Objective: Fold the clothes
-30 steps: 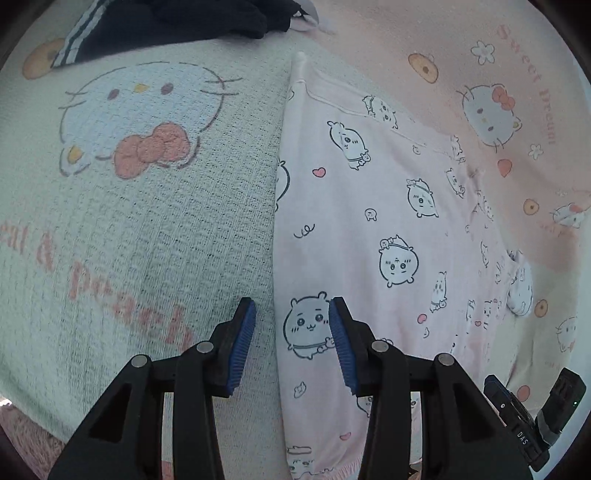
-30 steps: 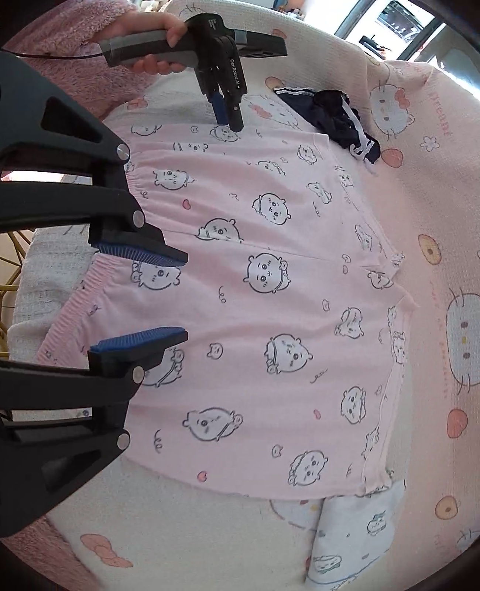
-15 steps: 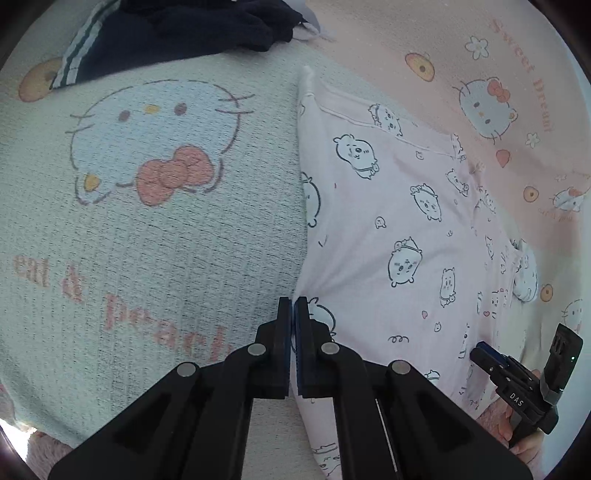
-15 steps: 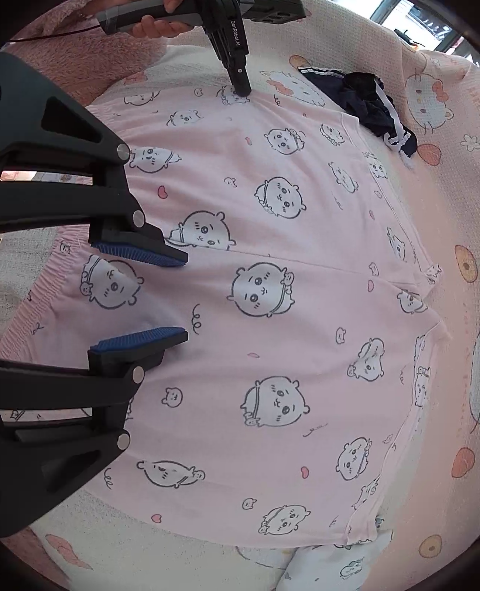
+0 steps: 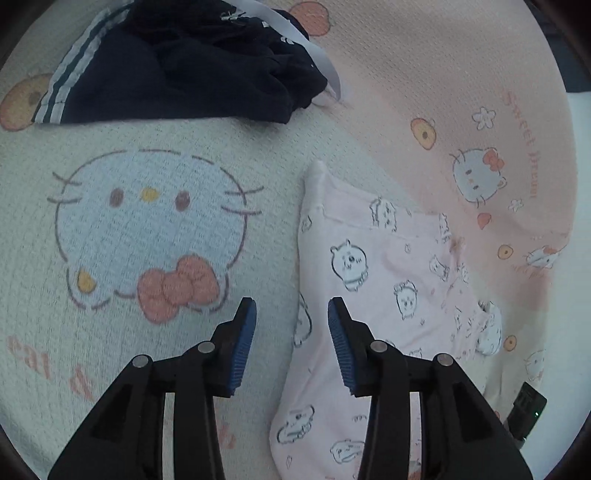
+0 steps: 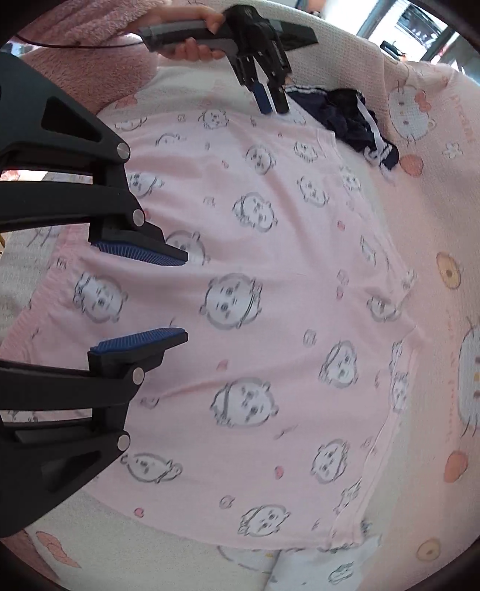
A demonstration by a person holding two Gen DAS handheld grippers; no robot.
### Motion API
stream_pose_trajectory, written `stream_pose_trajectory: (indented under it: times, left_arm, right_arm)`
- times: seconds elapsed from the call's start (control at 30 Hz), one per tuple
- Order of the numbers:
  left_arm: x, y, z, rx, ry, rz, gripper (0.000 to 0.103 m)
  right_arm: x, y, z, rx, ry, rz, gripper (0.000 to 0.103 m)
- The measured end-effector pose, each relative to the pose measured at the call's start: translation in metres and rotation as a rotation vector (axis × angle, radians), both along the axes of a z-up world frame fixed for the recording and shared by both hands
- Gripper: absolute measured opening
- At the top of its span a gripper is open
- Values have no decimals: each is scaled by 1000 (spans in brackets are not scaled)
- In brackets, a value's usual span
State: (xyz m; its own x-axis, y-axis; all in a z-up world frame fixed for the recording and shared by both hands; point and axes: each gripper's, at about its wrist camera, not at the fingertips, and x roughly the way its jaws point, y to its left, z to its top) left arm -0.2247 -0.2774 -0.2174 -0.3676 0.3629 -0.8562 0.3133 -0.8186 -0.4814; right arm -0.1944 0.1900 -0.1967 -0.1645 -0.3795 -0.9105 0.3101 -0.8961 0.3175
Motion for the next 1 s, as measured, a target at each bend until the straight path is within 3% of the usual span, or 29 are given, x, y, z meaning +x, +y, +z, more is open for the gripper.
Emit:
stream_pose_trajectory:
  times: [0.2,0.27,0.6,0.73,0.8,0.87,1.0]
  left_arm:
    - [-37,17,-7,-26,15,-100,41]
    - [-44,22,-8,-59,11,-129,3]
    - [-60,10,15,-215,-30,-244,3]
    - [-71,4,-3,-260,-129,-273,12]
    - [-69,-2,5,-240,-105,-240,18]
    - [-66,-5,18,-252,-45,-206,32]
    - [-69,7,23,-253,41,-242,33]
  right_arm:
    - [-40,-46,2,27,38,35,40]
    - [-59,-53,-4,58,44,33,40]
    - [-88,-74,-40,173,38,63,40]
    - [-90,-74,-41,174,52,58,40]
    - [-91,-72,-38,169,45,51,40]
    - [-93,-70,-33,157,49,44,40]
    - [-100,-72,-22,138,90,46,40]
